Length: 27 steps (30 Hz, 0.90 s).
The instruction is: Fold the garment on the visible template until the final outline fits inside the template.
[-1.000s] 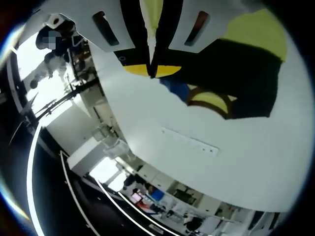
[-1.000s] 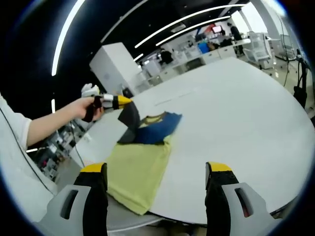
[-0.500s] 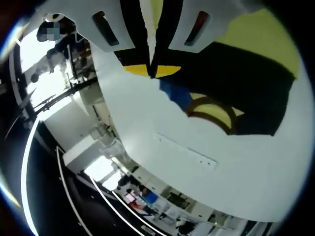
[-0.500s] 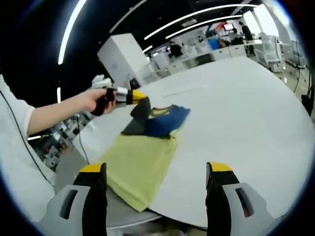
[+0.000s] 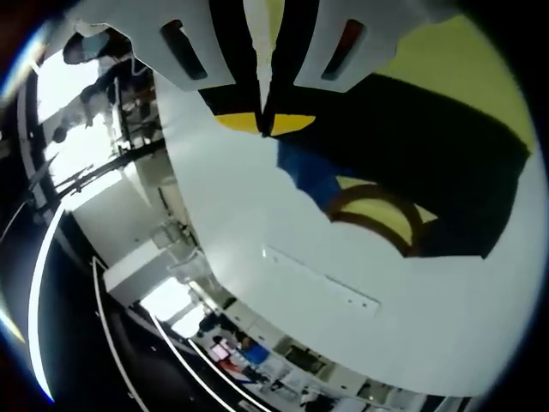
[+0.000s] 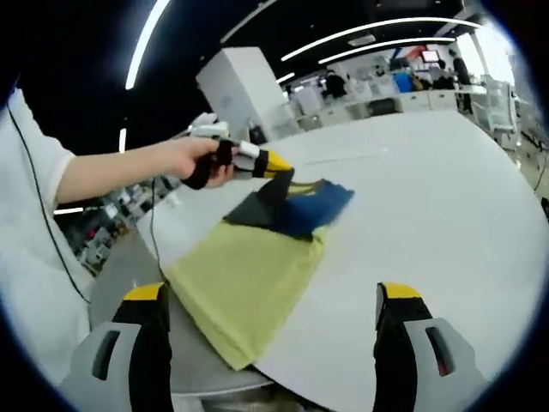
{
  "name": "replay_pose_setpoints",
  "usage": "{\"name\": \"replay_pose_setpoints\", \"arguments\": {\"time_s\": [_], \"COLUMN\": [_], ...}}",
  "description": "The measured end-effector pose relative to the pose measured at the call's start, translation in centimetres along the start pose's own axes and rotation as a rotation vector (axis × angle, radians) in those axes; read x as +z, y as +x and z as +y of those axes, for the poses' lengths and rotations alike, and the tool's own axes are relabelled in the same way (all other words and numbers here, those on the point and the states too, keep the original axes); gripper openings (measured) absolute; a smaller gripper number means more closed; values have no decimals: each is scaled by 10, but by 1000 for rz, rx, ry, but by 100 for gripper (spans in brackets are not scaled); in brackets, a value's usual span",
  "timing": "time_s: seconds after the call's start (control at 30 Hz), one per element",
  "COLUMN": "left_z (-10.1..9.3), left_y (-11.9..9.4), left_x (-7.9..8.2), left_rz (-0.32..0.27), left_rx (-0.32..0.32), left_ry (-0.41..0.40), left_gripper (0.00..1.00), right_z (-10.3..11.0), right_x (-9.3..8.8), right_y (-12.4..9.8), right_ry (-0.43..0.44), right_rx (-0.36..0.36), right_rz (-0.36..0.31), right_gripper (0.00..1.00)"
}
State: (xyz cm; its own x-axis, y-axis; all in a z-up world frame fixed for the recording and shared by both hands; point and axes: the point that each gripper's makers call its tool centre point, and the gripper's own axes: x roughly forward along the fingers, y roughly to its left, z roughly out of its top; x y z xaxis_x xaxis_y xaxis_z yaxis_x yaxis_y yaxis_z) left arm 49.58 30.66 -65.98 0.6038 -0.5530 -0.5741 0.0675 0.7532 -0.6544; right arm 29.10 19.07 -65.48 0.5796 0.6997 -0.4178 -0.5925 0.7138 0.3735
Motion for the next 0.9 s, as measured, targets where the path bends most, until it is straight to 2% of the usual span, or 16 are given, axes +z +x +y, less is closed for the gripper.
{"name": "replay_pose_setpoints", "arguments": {"time_s": [0.17,0.4,0.9], "left_z": [-3,-4,6], "left_y": [8,19,45], "left_x": [-7,-9,-32], "left_rz": [16,21,48], "left_rx": [9,13,48], "left_ry": [1,-30,-105], "left_gripper": [0,0,0], "right_z": [0,-3,-7], "right_x": [-1,1,-7], "right_y": [4,8,20], "right_ry": [-48,-58,-69], "right_rx": [34,55,89], "right_rz": [17,8,43], "right_gripper": [100,100,100]}}
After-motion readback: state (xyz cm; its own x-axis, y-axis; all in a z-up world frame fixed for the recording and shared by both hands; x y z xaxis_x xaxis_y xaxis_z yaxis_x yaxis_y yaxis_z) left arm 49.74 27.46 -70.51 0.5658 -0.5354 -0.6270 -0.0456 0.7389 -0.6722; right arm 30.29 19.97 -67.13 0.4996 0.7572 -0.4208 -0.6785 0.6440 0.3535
